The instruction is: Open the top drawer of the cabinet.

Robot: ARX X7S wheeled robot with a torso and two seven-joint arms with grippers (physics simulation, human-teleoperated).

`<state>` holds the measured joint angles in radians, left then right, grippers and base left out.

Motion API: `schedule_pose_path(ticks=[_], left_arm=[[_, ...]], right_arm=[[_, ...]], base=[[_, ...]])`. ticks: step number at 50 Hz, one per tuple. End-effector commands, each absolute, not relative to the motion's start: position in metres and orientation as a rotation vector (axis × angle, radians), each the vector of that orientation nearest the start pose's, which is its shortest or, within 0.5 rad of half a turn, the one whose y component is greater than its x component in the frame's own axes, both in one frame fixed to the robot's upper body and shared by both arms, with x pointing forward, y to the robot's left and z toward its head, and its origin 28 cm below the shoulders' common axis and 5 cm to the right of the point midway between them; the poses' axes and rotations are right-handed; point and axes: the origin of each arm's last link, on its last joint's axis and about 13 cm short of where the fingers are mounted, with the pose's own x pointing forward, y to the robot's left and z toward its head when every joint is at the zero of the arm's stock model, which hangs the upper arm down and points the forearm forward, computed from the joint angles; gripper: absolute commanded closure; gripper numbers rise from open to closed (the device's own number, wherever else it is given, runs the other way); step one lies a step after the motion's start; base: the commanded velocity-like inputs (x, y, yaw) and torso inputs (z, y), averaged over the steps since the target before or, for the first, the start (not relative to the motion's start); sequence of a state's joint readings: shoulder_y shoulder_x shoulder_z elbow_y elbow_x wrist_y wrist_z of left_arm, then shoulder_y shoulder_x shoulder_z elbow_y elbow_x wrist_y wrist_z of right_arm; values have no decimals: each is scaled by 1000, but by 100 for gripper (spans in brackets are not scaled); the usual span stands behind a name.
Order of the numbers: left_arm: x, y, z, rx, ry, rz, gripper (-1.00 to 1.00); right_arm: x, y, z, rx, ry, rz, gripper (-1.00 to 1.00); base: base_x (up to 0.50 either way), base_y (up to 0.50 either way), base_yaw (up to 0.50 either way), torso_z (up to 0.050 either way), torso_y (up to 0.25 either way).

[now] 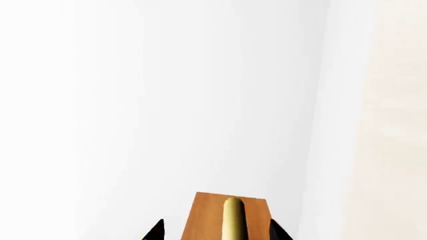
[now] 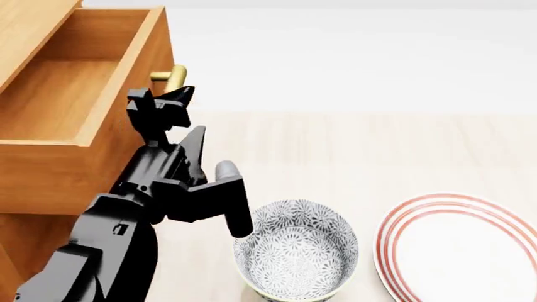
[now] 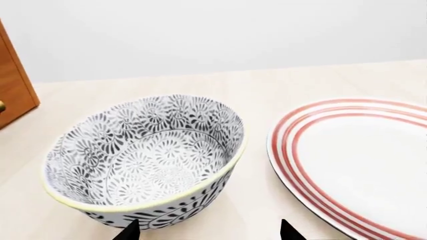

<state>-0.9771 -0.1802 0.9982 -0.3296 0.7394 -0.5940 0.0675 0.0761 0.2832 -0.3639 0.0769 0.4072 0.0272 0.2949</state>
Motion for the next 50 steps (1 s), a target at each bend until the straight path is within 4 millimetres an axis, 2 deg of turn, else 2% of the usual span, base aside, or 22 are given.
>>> schedule_pose_path(ticks=[1, 4, 11, 16, 23, 27, 28, 29, 35, 45, 50], left_arm=[[335, 120, 196, 1228, -375, -243, -100], [328, 112, 198, 1219, -416, -260, -100], [289, 87, 211, 1009, -490, -404, -100], [278, 82, 226, 878, -507, -389, -100], [267, 85, 259, 667, -470, -391, -100], [267, 86, 265, 637, -456, -390, -100], [268, 91, 278, 532, -430, -379, -100], [269, 91, 280, 532, -434, -373, -100], [277, 99, 281, 525, -430, -330, -100], [297, 119, 297, 460, -403, -233, -100], [303, 122, 304, 438, -382, -224, -100]], right_arm=[[214, -96, 3, 76, 149, 26, -100], [214, -96, 2, 75, 147, 25, -100], [215, -96, 2, 75, 143, 26, -100], [214, -96, 3, 74, 143, 27, -100], [212, -96, 1, 70, 147, 31, -100], [212, -96, 1, 69, 151, 31, -100], [213, -96, 1, 67, 152, 33, -100], [213, -96, 1, 66, 153, 33, -100], [212, -95, 1, 65, 155, 34, -100], [212, -95, 1, 62, 157, 35, -100], [212, -95, 1, 60, 159, 35, -100]], base=[[0, 0, 0, 0, 0], [0, 0, 0, 0, 0], [0, 0, 0, 0, 0], [0, 0, 0, 0, 0], [0, 0, 0, 0, 0], [0, 0, 0, 0, 0], [0, 0, 0, 0, 0], [0, 0, 0, 0, 0], [0, 0, 0, 0, 0], [0, 0, 0, 0, 0], [0, 0, 0, 0, 0]])
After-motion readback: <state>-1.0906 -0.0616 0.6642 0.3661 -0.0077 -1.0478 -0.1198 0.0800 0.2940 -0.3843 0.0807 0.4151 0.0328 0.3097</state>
